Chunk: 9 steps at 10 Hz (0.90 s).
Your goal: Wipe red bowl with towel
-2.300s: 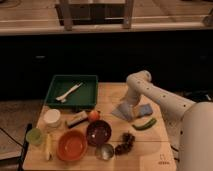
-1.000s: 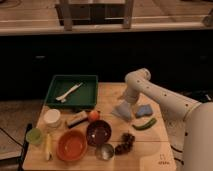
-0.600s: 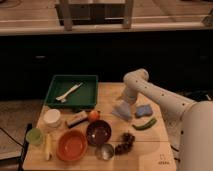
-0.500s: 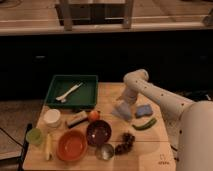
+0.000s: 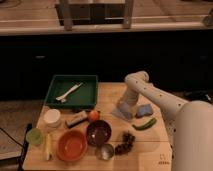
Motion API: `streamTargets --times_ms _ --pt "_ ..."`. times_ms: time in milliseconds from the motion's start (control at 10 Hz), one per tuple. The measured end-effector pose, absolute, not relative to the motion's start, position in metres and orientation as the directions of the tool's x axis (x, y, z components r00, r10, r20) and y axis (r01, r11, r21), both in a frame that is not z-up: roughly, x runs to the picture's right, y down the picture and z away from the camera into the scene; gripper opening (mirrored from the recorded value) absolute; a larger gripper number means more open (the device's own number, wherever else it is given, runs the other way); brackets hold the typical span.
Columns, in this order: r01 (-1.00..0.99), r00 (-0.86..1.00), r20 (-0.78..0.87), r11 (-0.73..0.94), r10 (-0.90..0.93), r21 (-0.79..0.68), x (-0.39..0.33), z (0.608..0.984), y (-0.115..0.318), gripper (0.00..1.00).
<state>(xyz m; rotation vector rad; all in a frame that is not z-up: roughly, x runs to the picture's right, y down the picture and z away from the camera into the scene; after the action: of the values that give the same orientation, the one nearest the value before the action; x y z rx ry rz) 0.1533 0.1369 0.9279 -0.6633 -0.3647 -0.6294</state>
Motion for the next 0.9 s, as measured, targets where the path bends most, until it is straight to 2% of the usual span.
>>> streamTargets --times_ms 600,900 --pt "0.644 0.757 0.496 0.615 -0.426 -0.456 0.1562 0.9244 0.1323 0.01" --pt "0.645 0.757 0.493 0.612 -0.429 -0.458 0.1533 0.9229 0.1314 0.0"
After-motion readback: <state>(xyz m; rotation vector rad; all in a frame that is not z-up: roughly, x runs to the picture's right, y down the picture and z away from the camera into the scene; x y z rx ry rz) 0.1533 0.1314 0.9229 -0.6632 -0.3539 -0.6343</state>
